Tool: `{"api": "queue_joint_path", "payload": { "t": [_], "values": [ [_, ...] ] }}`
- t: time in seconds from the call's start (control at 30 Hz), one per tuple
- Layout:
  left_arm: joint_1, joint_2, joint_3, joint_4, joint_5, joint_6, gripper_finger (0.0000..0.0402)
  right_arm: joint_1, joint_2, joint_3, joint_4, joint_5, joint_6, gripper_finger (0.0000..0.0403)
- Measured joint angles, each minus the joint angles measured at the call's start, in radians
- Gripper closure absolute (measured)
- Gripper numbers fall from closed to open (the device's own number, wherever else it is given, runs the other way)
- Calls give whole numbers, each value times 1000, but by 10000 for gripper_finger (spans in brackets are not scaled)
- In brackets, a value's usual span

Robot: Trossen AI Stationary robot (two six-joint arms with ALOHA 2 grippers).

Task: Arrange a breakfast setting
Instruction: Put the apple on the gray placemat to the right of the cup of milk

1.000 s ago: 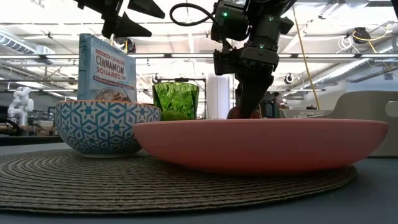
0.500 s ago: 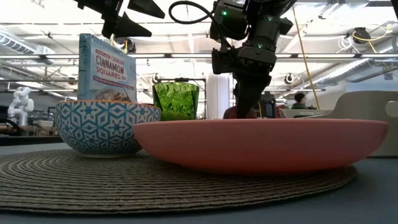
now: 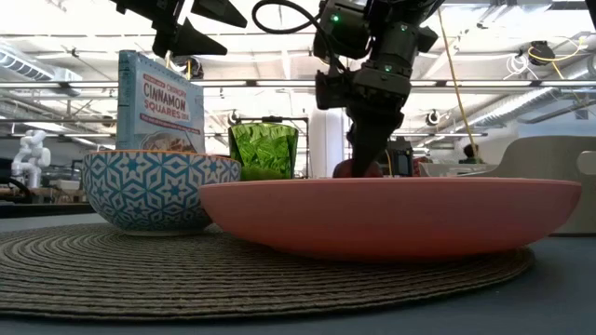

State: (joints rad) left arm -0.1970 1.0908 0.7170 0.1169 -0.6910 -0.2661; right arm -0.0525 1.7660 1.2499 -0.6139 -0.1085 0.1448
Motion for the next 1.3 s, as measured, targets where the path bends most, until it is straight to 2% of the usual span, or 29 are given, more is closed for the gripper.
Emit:
{"api": "queue_joint_path", "payload": {
  "t": [1.3],
  "values": [
    [0,0,0,0,0,0,25,0,0,0,67,3,-34,114]
  ]
}}
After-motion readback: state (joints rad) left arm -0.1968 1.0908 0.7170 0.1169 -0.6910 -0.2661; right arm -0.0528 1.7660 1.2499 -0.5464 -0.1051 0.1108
